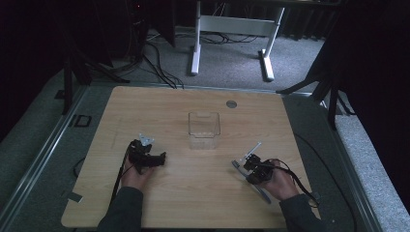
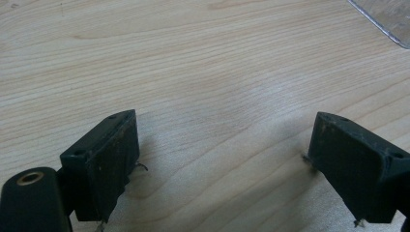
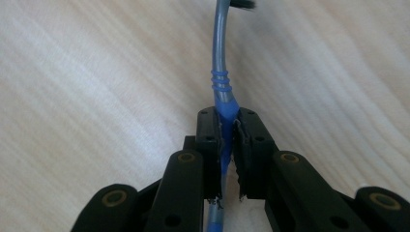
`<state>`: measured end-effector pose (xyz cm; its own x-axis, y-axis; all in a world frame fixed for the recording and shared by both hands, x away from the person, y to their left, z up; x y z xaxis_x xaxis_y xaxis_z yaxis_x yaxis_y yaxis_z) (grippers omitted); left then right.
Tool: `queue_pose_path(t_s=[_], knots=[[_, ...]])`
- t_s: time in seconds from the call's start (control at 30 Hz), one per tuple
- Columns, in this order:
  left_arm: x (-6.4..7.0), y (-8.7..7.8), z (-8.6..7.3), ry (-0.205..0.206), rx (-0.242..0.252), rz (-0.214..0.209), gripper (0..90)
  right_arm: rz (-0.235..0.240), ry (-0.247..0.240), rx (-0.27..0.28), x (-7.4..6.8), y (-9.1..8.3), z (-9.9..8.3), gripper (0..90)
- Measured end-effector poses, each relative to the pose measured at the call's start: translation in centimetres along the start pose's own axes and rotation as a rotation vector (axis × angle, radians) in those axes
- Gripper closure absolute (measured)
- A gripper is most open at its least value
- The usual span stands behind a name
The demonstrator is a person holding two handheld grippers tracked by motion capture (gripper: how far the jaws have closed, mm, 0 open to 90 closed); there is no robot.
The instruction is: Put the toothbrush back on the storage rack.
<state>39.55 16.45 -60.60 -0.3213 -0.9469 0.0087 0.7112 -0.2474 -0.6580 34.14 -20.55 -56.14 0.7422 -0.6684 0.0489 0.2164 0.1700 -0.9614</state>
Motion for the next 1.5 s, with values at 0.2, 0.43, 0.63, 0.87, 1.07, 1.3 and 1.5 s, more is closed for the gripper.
queue_pose_path(t_s=[0.2, 0.43, 0.63, 0.87, 1.07, 1.3, 1.5], knots=[[0.0, 0.0, 0.0, 0.0, 0.0, 0.0, 11.1, -0.025, 0.049, 0.057, 0.8, -0.4, 0.2, 81.0], [0.0, 0.0, 0.0, 0.0, 0.0, 0.0, 11.1, -0.053, 0.107, 0.111, 1.7, -0.7, 0.4, 81.0], [0.0, 0.0, 0.0, -0.001, 0.0, 0.0, 11.1, -0.074, 0.151, 0.141, 2.5, -0.9, 0.7, 81.0], [0.0, 0.0, 0.0, 0.0, 0.0, 0.001, 11.1, -0.094, 0.202, 0.176, 3.5, -1.1, 1.0, 81.0], [0.0, 0.0, 0.0, -0.001, 0.0, 0.001, 11.1, -0.129, 0.244, 0.216, 4.3, -1.4, 1.3, 81.0], [0.0, 0.0, 0.0, -0.001, 0.0, 0.0, 11.1, -0.161, 0.267, 0.257, 5.2, -1.6, 1.7, 81.1], [0.0, 0.0, 0.0, -0.001, 0.0, 0.0, 11.1, -0.182, 0.281, 0.287, 5.8, -1.8, 2.1, 81.2]])
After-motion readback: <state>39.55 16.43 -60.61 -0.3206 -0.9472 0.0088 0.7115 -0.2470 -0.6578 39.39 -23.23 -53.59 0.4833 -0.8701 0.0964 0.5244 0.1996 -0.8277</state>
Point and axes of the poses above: each handheld gripper's, and its own axes: y roughly forward along the jaws, z roughly out of its top, x roughly to its right, the point moved 6 cm from there along y, roughly forward along the jaws, and after that the axes turned 4 degrees about x, right-handed, at the moved point
